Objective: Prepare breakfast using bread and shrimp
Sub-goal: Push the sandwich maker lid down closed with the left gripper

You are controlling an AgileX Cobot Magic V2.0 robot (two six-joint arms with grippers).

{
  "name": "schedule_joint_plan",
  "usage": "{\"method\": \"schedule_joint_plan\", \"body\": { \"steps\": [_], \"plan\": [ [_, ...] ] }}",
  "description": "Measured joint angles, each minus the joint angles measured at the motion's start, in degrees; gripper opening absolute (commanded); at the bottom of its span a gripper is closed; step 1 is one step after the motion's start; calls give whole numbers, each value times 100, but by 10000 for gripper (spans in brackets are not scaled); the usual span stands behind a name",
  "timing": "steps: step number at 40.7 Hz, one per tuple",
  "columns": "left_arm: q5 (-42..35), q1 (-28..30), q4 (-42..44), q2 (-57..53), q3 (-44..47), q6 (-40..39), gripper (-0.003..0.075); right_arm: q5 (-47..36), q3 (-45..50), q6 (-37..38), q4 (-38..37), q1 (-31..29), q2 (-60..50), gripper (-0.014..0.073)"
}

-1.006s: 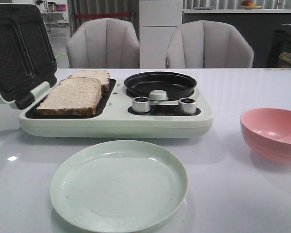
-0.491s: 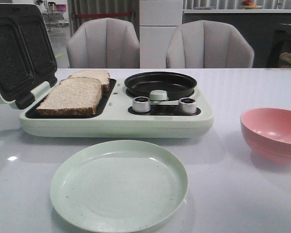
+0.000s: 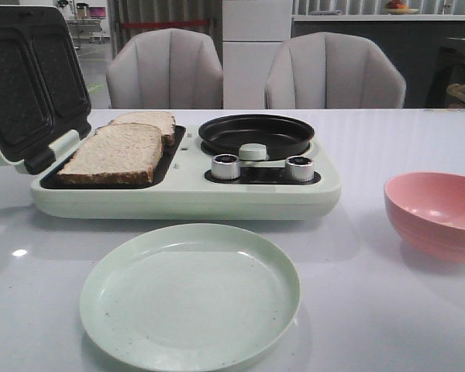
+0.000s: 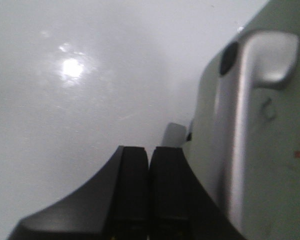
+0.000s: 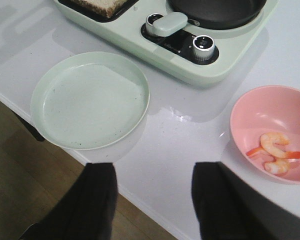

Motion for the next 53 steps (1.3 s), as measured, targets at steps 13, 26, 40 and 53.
{"method": "schedule_joint_plan", "body": {
  "steps": [13, 26, 40, 53],
  "plan": [
    [783, -54, -1150, 8, -30, 1008, 100, 0, 0, 0, 0, 0, 0, 453],
    [1085, -943, -1169, -327, -30, 1226, 100, 0, 0, 0, 0, 0, 0, 453],
    [489, -2334, -662, -1675, 928, 1250, 100, 0, 0, 0, 0, 0, 0, 453],
    [-598, -3918, -213, -3570, 2797, 1273, 100, 0, 0, 0, 0, 0, 0, 453]
  ]
}}
